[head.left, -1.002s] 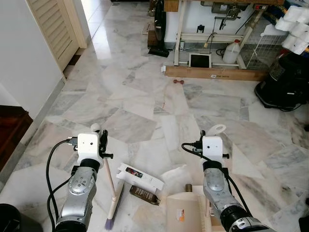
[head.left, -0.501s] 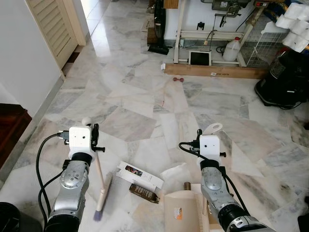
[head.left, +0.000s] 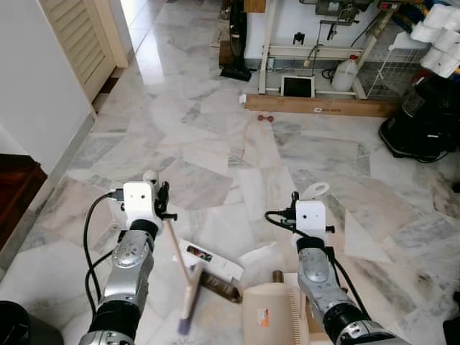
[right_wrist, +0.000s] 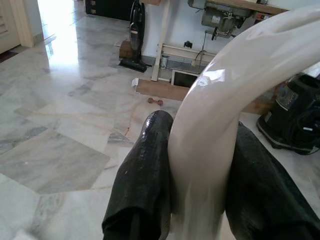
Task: Sweep floor
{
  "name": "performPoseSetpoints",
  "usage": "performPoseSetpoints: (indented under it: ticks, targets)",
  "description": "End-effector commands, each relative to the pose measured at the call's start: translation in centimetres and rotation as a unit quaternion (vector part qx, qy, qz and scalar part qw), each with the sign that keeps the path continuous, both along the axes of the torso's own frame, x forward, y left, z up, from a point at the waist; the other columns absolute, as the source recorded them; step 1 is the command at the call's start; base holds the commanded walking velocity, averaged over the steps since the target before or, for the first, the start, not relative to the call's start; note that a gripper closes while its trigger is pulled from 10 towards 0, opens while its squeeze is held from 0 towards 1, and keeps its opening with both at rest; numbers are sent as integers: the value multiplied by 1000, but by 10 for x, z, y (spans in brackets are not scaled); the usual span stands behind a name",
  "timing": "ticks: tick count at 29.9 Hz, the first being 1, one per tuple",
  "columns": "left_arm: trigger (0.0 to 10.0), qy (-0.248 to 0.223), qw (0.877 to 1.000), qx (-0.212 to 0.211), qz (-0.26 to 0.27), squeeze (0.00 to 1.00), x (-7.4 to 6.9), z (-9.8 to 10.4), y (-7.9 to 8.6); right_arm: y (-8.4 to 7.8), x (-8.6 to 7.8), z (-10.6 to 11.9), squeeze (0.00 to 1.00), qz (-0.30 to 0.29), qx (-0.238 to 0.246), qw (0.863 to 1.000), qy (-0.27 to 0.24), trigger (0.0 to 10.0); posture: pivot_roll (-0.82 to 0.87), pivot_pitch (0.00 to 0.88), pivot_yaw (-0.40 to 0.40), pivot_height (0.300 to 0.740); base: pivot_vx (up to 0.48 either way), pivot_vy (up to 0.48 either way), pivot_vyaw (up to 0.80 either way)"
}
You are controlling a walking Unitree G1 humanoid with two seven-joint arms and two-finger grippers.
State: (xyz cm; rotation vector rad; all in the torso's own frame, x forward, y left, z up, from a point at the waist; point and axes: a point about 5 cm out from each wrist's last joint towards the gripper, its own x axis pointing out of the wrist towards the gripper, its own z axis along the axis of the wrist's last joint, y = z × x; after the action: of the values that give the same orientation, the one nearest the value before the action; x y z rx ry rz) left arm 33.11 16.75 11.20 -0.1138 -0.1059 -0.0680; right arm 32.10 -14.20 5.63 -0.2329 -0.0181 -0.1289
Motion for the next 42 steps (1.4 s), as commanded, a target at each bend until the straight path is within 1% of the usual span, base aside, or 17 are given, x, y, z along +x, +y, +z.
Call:
performPoseSetpoints:
  ticks: [1, 6, 10, 12, 16, 17, 20, 22, 26, 31, 33, 37, 38, 39, 40, 41, 42]
  targets:
    - [10000, 5, 999, -38, -22, 0, 4, 2, 0, 0, -6, -12, 0, -3, 3, 1000, 31, 10000, 131, 109, 4, 740, 0, 0, 0]
    - [10000, 17, 996, -40, -75, 0, 2, 1, 0, 0, -5, -11, 0, -1, 2, 999, 33, 10000, 138, 104, 1, 740, 0, 0, 0]
    - [10000, 20, 993, -39, -105, 0, -2, 1, -4, 1, -5, -11, 0, 1, 3, 999, 32, 10000, 139, 103, 0, 740, 0, 0, 0]
    - [10000, 25, 990, -43, -133, 0, -6, 1, -9, 2, -4, -11, 0, 2, 3, 999, 34, 10000, 142, 103, -1, 740, 0, 0, 0]
    - [10000, 19, 988, -53, -145, 0, -10, 5, -12, 3, -4, -10, 0, 4, 4, 999, 33, 10000, 143, 104, -3, 740, 0, 0, 0]
    - [10000, 10, 990, -54, -133, 0, -10, 11, -8, 3, -3, -10, 0, 5, 3, 999, 33, 10000, 141, 104, -5, 740, 0, 0, 0]
    - [10000, 4, 992, -57, -115, 0, -9, 16, -1, 3, -3, -10, 0, 5, 2, 999, 34, 10000, 145, 105, -6, 740, 0, 0, 0]
    - [10000, 10, 989, -63, -132, 0, -11, 17, -2, 3, -3, -10, 0, 5, 2, 999, 37, 10000, 150, 105, -7, 740, 0, 0, 0]
    - [10000, 14, 987, -60, -150, 0, -16, 18, -6, 4, -3, -11, 0, 7, 2, 999, 37, 10000, 147, 107, -5, 740, 0, 0, 0]
    - [10000, -8, 993, -42, -106, 0, -15, 31, 9, 4, -4, -12, 0, 7, 1, 999, 39, 10000, 149, 110, -5, 740, 0, 0, 0]
    - [10000, -28, 996, -14, -87, 0, -16, 40, 16, 4, -4, -12, 0, 9, 0, 999, 39, 10000, 149, 111, -5, 740, 0, 0, 0]
    - [10000, -42, 997, -5, -68, 0, -17, 47, 21, 4, -4, -12, 0, 8, 0, 999, 39, 10000, 149, 111, -5, 740, 0, 0, 0]
    - [10000, -52, 998, 5, -46, 0, -18, 51, 26, 4, -4, -12, 0, 8, 0, 999, 40, 10000, 148, 112, -4, 740, 0, 0, 0]
    - [10000, -55, 998, 8, -40, 0, -18, 51, 27, 4, -4, -12, 0, 8, 0, 999, 40, 10000, 148, 112, -4, 740, 0, 0, 0]
    - [10000, -54, 998, 23, -32, 0, -18, 52, 29, 4, -4, -12, 0, 8, -1, 999, 40, 10000, 149, 113, -5, 740, 0, 0, 0]
    - [10000, -46, 997, 51, -23, 0, -17, 48, 32, 4, -4, -12, 0, 9, -1, 999, 40, 10000, 152, 114, -6, 740, 0, 0, 0]
    - [10000, -46, 997, 51, -23, 0, -17, 48, 32, 4, -4, -12, 0, 9, -1, 999, 40, 10000, 152, 114, -6, 740, 0, 0, 0]
